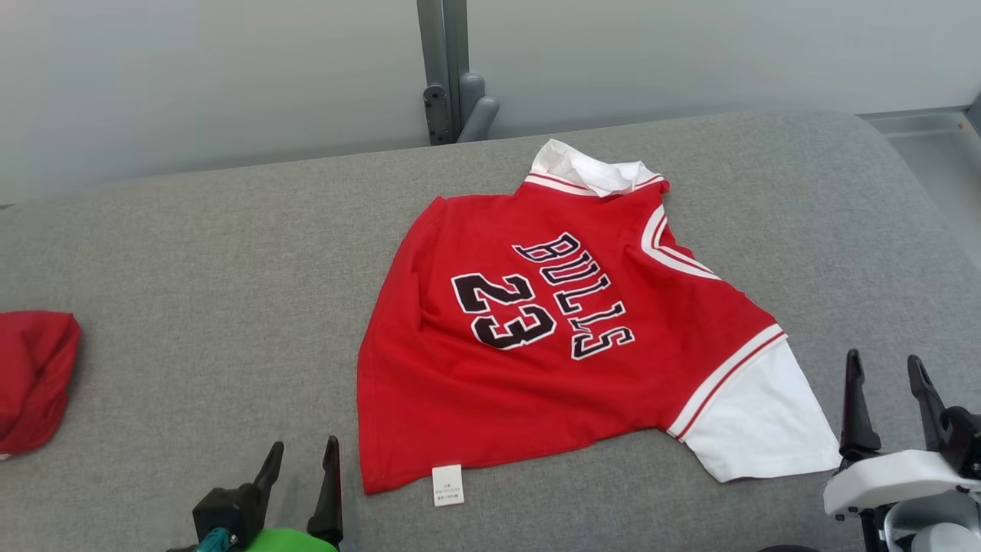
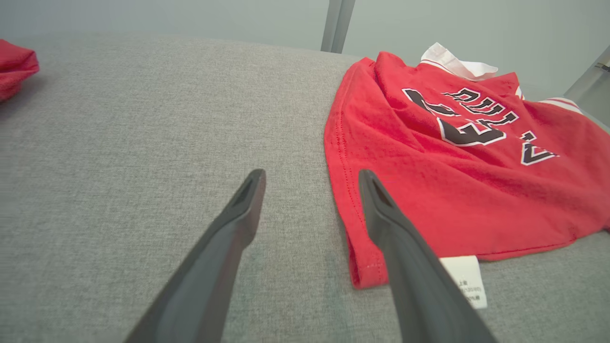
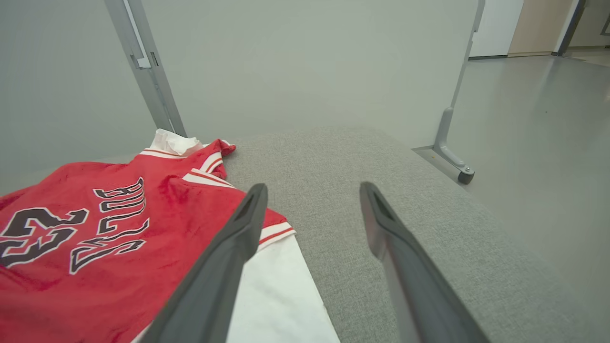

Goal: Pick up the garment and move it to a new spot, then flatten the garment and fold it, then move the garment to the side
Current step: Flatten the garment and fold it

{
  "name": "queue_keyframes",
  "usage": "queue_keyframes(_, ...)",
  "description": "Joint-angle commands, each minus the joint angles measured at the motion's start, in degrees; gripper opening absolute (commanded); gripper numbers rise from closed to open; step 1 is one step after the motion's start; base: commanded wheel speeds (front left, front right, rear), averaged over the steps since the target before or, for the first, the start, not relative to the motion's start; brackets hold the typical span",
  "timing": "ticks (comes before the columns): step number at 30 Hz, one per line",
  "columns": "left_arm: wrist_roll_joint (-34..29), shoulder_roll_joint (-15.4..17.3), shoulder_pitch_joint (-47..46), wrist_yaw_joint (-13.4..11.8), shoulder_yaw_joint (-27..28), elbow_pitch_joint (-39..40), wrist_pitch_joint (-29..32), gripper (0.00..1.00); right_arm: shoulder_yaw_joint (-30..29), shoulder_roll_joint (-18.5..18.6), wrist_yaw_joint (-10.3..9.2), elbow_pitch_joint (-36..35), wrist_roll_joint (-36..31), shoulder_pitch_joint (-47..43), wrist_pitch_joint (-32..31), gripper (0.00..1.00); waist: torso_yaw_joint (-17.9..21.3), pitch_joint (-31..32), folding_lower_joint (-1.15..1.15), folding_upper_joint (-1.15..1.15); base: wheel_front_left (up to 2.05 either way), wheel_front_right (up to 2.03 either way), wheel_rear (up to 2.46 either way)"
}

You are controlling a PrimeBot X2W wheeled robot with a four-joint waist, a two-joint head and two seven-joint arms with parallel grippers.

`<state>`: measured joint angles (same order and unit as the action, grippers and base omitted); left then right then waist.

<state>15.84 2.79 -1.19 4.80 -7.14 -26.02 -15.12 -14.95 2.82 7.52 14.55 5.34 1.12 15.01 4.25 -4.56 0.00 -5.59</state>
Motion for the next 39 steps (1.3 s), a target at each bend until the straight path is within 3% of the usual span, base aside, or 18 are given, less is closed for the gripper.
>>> queue_keyframes(1, -0.47, 0.19, 1.20, -0.44, 0.39, 0.45, -0.03, 1.00, 0.66, 0.11, -0.06, -0.71, -0.20, 0.44, 0.13, 1.00, -0.71, 0.44, 0.00, 0.01, 0.00, 0.00, 0.00)
queue_keyframes(14, -3.83, 0.18, 2.83, -2.62, 0.90, 5.05, -0.03, 1.00, 7.98, 0.13, -0.07, -3.05, -0.43, -0.03, 0.12, 1.00, -3.62, 1.88, 0.00, 0.01, 0.00, 0.00, 0.00)
queue_keyframes(27, -5.83, 0.18, 5.31, -3.20, 0.28, 8.28, -0.03, 1.00, 9.88, 0.14, -0.07, -1.14, -0.93, -2.49, 0.12, 1.00, -5.44, 3.49, 0.00, 0.01, 0.00, 0.00, 0.00)
queue_keyframes(31, -5.82, 0.18, 5.45, -3.02, 0.05, 8.26, -0.03, 1.00, 10.24, 0.14, -0.07, -0.80, -0.80, -2.77, 0.12, 1.00, -5.39, 3.30, 0.00, 0.01, 0.00, 0.00, 0.00)
queue_keyframes(39, -0.93, 0.18, 3.26, -0.25, -2.96, 4.76, -0.03, 1.00, 10.32, 0.13, -0.07, 0.37, -1.26, -1.68, 0.12, 1.00, -3.97, 0.19, 0.00, 0.01, 0.00, 0.00, 0.00)
